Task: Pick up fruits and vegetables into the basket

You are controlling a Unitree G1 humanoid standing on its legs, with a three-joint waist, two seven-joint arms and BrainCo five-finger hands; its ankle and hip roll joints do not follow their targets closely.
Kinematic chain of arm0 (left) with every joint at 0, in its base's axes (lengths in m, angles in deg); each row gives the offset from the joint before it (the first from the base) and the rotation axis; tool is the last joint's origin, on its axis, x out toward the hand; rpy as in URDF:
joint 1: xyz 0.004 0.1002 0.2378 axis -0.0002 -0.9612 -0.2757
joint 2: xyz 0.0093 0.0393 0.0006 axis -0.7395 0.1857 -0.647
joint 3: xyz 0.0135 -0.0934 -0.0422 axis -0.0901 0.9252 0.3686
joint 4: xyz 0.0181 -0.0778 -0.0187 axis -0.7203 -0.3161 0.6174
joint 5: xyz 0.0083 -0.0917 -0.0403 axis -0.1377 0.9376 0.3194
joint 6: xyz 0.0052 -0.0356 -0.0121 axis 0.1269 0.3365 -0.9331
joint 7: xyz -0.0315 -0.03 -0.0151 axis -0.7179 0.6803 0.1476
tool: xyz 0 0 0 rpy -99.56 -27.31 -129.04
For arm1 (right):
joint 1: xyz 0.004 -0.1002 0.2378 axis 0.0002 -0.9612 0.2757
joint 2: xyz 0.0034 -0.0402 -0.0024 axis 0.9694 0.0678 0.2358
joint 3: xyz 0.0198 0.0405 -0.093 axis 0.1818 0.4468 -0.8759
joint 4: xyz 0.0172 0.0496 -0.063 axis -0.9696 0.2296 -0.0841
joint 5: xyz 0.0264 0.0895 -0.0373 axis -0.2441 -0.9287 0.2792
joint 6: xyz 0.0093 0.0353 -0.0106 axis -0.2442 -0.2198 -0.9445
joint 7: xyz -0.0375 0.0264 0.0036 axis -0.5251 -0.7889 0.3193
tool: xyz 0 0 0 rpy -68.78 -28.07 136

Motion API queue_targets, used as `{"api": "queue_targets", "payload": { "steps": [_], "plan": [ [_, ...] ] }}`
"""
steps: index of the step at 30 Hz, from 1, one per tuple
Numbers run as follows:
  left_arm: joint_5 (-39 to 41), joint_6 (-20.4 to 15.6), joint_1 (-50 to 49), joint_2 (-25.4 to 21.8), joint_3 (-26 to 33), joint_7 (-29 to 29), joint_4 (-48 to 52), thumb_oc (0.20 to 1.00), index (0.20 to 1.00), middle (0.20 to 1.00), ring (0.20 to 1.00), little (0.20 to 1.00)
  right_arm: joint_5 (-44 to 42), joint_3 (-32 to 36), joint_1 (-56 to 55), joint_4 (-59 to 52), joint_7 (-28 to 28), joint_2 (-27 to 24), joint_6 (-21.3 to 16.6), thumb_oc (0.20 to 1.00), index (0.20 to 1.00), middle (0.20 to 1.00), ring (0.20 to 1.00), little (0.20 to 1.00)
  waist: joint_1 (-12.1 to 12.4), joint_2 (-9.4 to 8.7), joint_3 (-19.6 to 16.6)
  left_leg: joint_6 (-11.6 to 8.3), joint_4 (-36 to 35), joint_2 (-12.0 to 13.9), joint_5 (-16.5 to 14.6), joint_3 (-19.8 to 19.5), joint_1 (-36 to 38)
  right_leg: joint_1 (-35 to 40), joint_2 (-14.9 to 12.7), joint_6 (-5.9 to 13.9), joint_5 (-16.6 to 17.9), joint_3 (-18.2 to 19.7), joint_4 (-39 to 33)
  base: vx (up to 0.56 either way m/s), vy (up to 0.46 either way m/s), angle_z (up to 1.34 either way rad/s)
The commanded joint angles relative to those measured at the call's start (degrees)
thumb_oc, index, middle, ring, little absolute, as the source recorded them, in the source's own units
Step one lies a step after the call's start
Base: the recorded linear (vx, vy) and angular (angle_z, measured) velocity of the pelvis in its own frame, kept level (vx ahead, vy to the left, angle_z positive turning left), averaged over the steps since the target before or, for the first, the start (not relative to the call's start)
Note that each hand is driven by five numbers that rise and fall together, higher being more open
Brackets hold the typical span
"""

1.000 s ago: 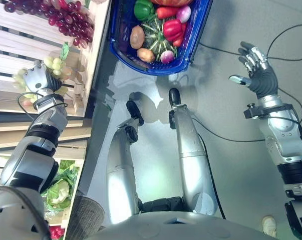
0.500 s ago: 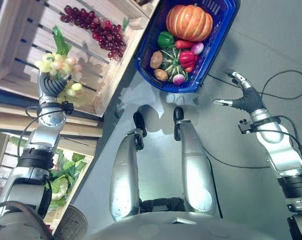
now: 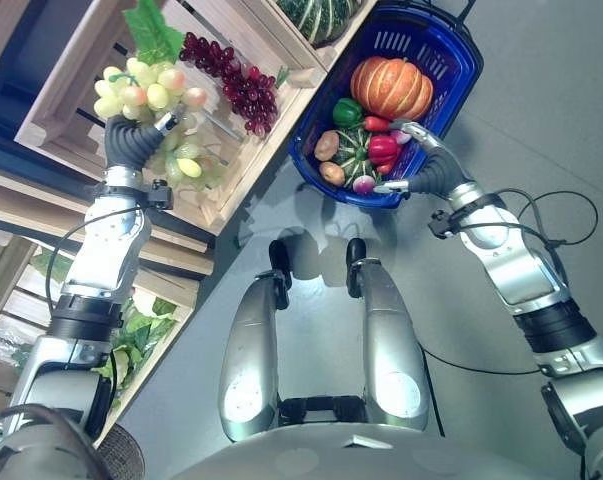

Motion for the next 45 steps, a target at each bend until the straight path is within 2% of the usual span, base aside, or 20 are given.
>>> {"api": "queue_targets", "payload": {
  "steps": [1, 8, 13, 17, 25, 31, 39, 45],
  "plan": [
    [3.0, -5.0, 3.3, -0.3, -0.3, 3.2, 6.8, 0.2, 0.2, 0.2, 0.2, 0.2, 1.1, -1.7, 5.1, -1.9, 0.9, 3.1, -0.2, 1.0, 1.0, 1.0, 1.0, 1.0, 1.0, -1.97, -2.8, 3.03, 1.5, -4.7, -5.6, 3.0, 3.1, 4.7, 1.5, 3.05, 2.1, -0.1, -5.5, 0.01, -0.045, 0.12],
    [4.8, -5.8, 6.3, 0.9, -3.8, 8.3, 9.4, 0.2, 0.2, 0.2, 0.2, 0.2, 2.2, -6.6, 9.4, 0.6, 2.0, 5.3, 3.2, 1.0, 1.0, 1.0, 1.0, 1.0, 2.0, -2.36, -2.8, 3.39, 0.6, -4.9, -5.2, 2.8, 5.3, 7.0, 1.2, 2.88, 2.8, -0.9, -6.6, 0.0, -0.048, 0.03],
    [8.4, -7.3, 8.2, 3.4, -6.8, 11.1, 10.7, 0.2, 0.2, 0.2, 0.2, 0.2, 1.8, -9.4, 10.9, 3.2, 0.8, 8.1, 3.6, 1.0, 1.0, 1.0, 1.0, 1.0, 2.2, -2.64, -2.8, 3.51, 0.1, -4.9, -5.5, 2.8, 6.8, 8.4, 1.0, 2.85, 2.7, -1.2, -7.2, 0.0, -0.041, 0.04],
    [10.8, -6.2, 9.0, 5.8, -9.3, 13.0, 11.7, 0.2, 0.2, 0.2, 0.2, 0.2, 1.9, -11.5, 12.2, 4.2, 0.0, 10.3, 3.5, 1.0, 1.0, 1.0, 1.0, 1.0, 2.3, -2.79, -2.8, 3.68, -0.6, -4.9, -5.1, 2.7, 7.2, 8.6, 1.1, 2.89, 3.4, -1.3, -7.9, -0.01, -0.037, 0.04],
    [15.0, -5.6, 9.9, 9.6, -12.8, 13.2, 12.6, 0.2, 0.2, 0.2, 0.2, 0.2, 0.0, -13.5, 13.8, 4.9, -2.2, 12.6, 3.5, 1.0, 1.0, 1.0, 1.0, 1.0, 2.4, -3.13, -2.8, 4.02, -0.9, -4.9, -5.2, 2.6, 7.7, 9.0, 1.1, 2.96, 3.6, -1.5, -8.3, 0.0, -0.013, 0.02],
    [18.4, -5.4, 10.4, 13.6, -15.6, 13.1, 14.5, 0.2, 0.2, 0.2, 0.2, 0.2, -4.5, -14.1, 14.4, 6.1, -5.9, 15.6, 2.5, 1.0, 1.0, 1.0, 1.0, 1.0, 2.6, -3.47, -2.8, 4.33, -1.1, -5.0, -5.3, 2.5, 7.6, 9.1, 1.2, 2.99, 3.8, -2.0, -8.7, -0.01, -0.031, 0.01],
    [20.5, -4.8, 9.4, 16.1, -17.7, 12.0, 16.1, 0.2, 0.2, 0.2, 0.2, 0.2, -9.2, -13.5, 14.0, 4.5, -9.4, 17.3, 1.3, 1.0, 1.0, 1.0, 1.0, 1.0, 2.7, -3.79, -2.8, 4.47, -1.2, -5.0, -5.4, 2.4, 7.4, 9.0, 1.3, 3.03, 4.0, -2.2, -9.0, 0.0, -0.029, 0.01],
    [15.7, -8.1, 8.8, 16.2, -18.5, 11.3, 17.2, 0.2, 0.2, 0.2, 0.2, 0.2, -10.7, -12.6, 13.0, 3.7, -10.1, 18.1, 1.0, 1.0, 1.0, 1.0, 1.0, 1.0, 2.9, -3.94, -2.8, 4.46, -1.2, -5.0, -5.5, 2.3, 7.4, 9.2, 1.2, 2.85, 4.1, -2.5, -9.1, 0.0, -0.013, 0.0]
  ]
}}
